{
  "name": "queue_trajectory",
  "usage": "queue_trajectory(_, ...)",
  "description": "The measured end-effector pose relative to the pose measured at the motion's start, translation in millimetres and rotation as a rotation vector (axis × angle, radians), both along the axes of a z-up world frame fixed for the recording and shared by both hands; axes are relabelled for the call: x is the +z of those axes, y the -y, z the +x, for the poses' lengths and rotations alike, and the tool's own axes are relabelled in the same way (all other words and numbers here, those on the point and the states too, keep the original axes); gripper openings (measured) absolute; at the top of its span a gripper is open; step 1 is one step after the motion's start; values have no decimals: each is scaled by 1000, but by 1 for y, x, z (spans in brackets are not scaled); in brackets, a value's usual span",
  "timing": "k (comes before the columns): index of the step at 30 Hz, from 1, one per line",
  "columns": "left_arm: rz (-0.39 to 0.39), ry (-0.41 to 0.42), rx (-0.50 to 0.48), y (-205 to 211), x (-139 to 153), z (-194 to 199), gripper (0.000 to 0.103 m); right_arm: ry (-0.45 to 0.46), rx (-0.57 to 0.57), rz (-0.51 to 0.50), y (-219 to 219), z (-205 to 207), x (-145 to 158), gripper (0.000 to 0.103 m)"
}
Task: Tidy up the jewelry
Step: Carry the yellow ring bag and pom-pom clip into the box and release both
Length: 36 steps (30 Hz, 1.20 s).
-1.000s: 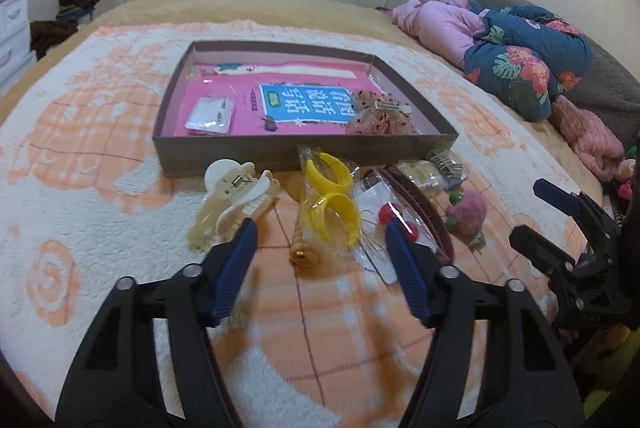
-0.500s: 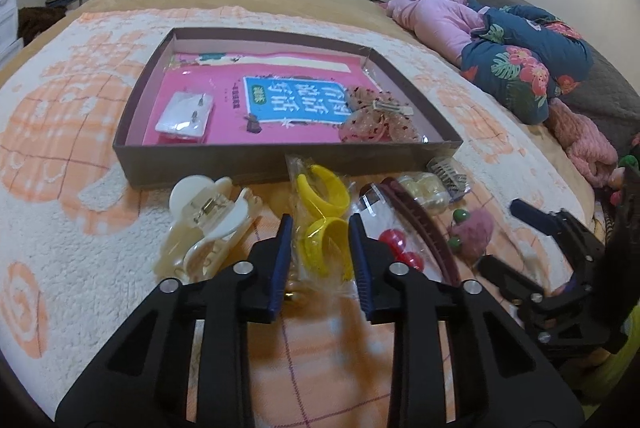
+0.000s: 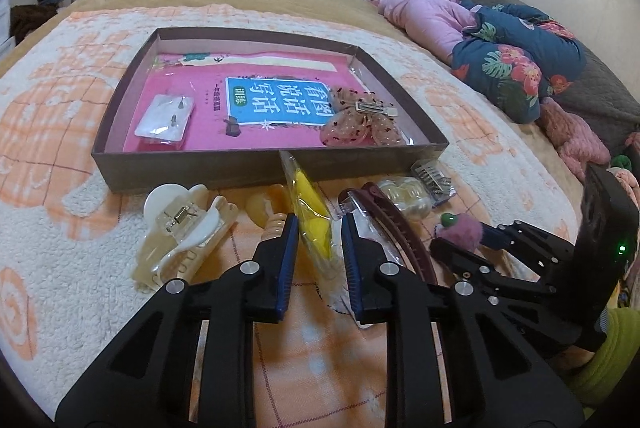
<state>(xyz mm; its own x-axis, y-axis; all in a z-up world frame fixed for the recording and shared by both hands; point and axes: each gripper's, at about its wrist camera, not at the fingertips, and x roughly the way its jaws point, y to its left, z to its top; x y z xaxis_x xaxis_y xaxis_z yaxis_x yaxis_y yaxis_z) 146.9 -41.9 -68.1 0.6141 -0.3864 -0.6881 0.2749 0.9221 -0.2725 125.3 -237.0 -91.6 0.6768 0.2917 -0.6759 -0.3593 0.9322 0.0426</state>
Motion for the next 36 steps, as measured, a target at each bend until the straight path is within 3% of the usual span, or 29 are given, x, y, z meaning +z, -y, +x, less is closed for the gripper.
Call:
queue_trajectory(4,-8,-25,8,-1,-5,3,14,13,-6,17,5,-3,5,38)
queue_trajectory(12,37,37,-1,4,0,-2,10,27,-40,44,20,-8,14,38)
queue_trajectory(22,-21,124,26,-15,35,-10,10,79,-30,55,18,-15,36,37)
queue_trajectory(36,-72,153,130,-60,46,-2,10,118,61,57,-20,10,61,37)
